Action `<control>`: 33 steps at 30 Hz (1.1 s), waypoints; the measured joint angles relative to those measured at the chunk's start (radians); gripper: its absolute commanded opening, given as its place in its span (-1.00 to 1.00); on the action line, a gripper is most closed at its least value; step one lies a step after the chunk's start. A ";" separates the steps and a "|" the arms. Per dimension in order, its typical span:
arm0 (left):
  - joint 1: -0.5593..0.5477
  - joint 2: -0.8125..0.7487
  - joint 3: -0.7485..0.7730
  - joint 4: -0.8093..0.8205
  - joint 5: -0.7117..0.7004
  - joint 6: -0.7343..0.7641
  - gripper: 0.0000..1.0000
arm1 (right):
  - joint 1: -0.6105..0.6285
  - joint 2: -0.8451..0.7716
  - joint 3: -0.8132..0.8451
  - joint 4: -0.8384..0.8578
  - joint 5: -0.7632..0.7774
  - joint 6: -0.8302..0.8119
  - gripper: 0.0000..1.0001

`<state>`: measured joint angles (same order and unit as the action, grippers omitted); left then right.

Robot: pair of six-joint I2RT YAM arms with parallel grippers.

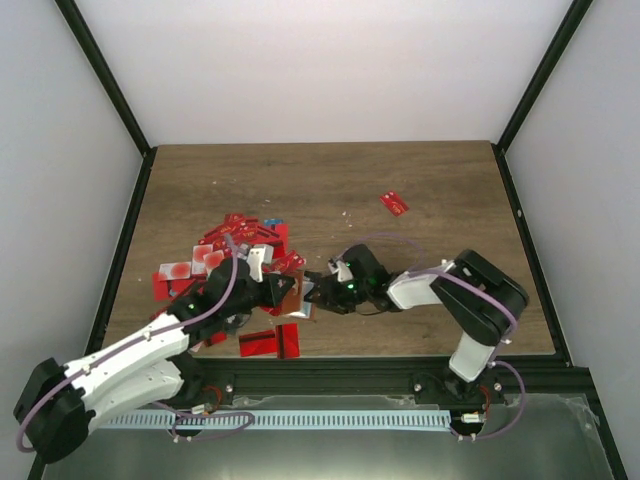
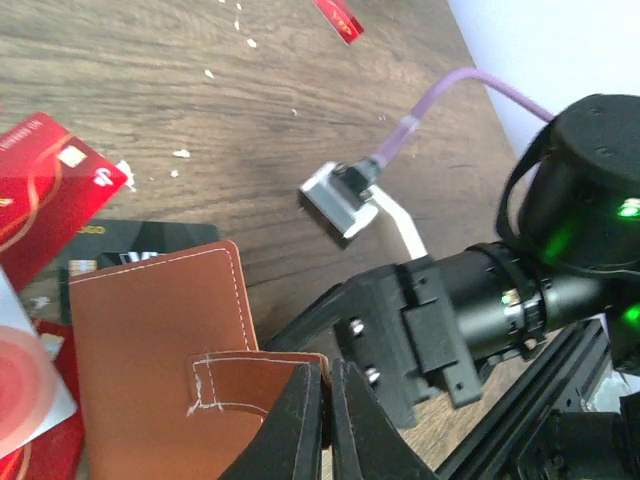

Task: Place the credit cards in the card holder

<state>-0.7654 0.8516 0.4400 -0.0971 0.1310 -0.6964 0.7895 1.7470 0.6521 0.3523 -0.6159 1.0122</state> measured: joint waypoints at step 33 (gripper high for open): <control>-0.032 0.458 -0.010 0.472 0.013 -0.309 -0.92 | -0.234 -0.554 -0.226 -0.478 0.256 -0.129 -0.36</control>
<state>-0.7971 1.3098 0.4305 0.3744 0.1436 -1.0058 0.5556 1.1934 0.4263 -0.1253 -0.3603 0.8837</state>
